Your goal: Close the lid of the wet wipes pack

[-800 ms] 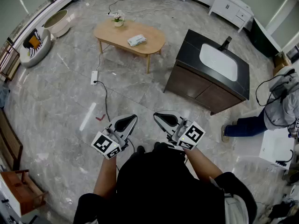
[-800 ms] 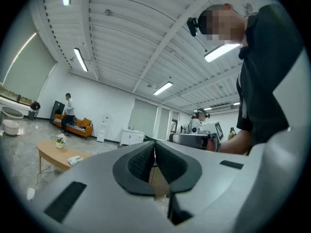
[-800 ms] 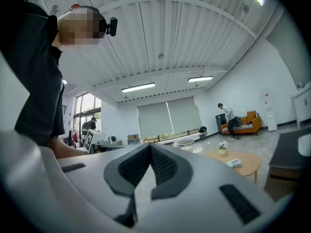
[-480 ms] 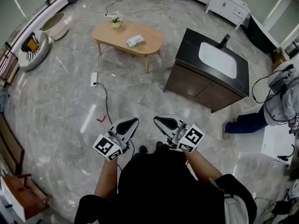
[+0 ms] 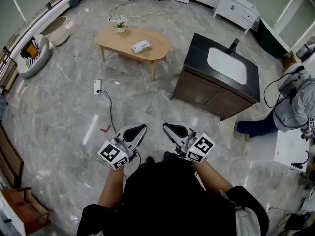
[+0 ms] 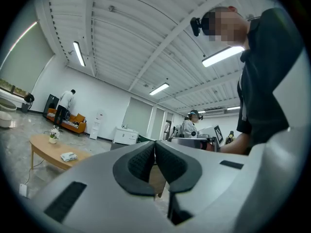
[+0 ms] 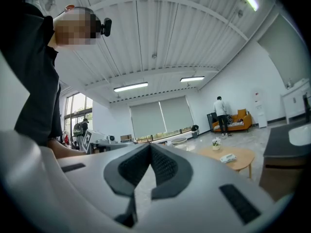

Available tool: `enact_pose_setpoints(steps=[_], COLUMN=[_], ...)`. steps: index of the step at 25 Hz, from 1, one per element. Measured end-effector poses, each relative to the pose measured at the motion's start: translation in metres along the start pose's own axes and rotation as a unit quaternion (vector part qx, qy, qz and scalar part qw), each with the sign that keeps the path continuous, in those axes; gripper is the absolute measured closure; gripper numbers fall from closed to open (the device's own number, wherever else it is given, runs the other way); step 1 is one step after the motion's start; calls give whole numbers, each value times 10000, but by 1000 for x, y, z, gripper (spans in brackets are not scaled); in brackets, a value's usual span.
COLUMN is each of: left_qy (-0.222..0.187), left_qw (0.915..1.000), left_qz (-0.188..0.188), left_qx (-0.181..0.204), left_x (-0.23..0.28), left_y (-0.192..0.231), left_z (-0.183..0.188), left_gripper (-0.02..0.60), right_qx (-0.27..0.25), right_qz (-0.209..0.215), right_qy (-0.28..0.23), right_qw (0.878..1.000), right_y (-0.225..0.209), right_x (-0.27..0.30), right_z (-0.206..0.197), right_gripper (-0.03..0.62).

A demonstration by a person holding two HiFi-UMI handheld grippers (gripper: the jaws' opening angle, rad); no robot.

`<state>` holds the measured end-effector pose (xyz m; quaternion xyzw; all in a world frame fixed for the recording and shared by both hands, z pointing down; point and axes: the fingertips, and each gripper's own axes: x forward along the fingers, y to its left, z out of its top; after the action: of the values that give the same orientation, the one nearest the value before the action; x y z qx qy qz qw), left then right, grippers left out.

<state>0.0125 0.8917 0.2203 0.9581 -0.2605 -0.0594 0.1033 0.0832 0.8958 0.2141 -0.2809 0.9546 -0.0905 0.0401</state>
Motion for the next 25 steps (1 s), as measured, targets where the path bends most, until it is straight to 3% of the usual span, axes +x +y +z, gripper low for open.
enact_pose_setpoints(steps=[14, 18, 25], left_qy=[-110, -130, 88], left_qw=[9995, 9996, 9980], left_qz=[-101, 44, 497], left_qx=[-283, -241, -389], left_x=[7, 11, 28], left_y=[18, 34, 74], left_z=[-8, 0, -8], left_gripper=[565, 565, 565], right_qx=[-40, 28, 234], right_qz=[-462, -655, -619], right_qy=[267, 247, 219], right_qw=[9986, 9975, 9976], right_y=[-19, -46, -105], right_x=[-13, -12, 9], right_z=[-2, 1, 1], right_gripper=[583, 583, 583])
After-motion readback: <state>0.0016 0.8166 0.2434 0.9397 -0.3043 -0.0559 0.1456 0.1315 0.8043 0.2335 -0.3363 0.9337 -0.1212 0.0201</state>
